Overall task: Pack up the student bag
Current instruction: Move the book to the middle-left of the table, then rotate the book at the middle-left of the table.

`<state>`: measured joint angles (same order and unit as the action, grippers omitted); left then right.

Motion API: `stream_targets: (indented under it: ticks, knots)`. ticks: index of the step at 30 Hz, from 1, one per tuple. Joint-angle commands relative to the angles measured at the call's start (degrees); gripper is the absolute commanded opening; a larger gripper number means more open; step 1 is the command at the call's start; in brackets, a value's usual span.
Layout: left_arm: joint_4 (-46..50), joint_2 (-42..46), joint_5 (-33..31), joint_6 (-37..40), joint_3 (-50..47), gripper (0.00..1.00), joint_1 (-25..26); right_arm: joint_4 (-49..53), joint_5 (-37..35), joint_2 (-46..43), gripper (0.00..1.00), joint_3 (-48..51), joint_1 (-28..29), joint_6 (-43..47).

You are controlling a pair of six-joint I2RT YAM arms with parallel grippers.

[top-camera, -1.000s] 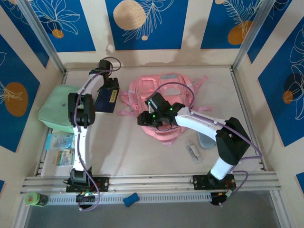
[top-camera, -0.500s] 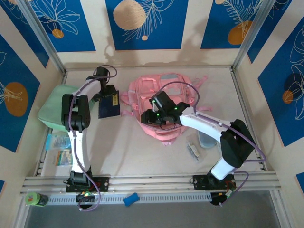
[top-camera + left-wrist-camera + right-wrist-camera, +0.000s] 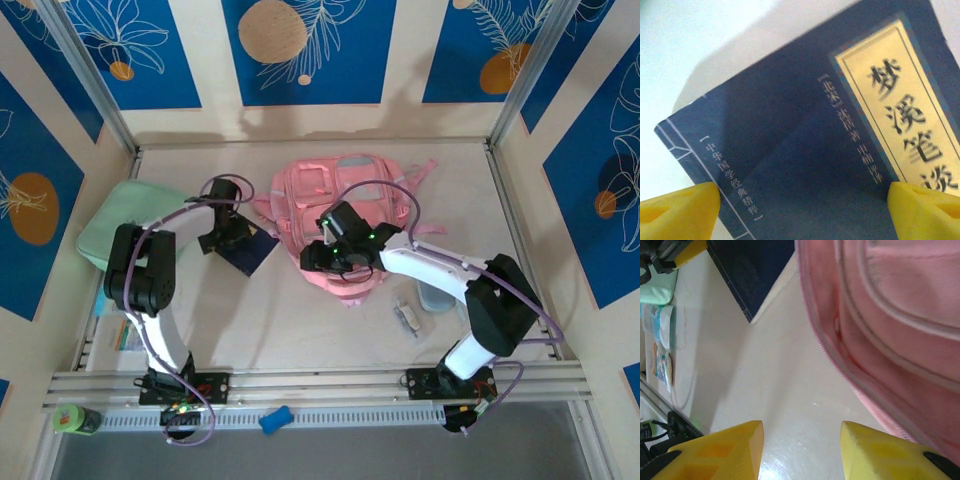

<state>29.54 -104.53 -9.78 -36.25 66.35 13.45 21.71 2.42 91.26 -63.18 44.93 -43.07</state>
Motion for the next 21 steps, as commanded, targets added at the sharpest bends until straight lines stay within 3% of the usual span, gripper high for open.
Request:
stream_targets:
  ticks: [1,10,21]
  knots:
    - [2.1,5.1,-2.2,-2.4,-4.0,0.86,1.3,1.4,1.7,4.2,0.44,-4.2,3.1,1.9]
    - [-1.2,18.5,1.6,-4.2,-14.6,0.89,3.0,0.9,-1.0,17.9,0.43,-14.2,5.6,0.9]
    - [-6.1,24.9,4.7,-6.0,-22.2,0.89,3.4,8.1,-10.2,31.1,0.44,-29.5,0.3,6.1]
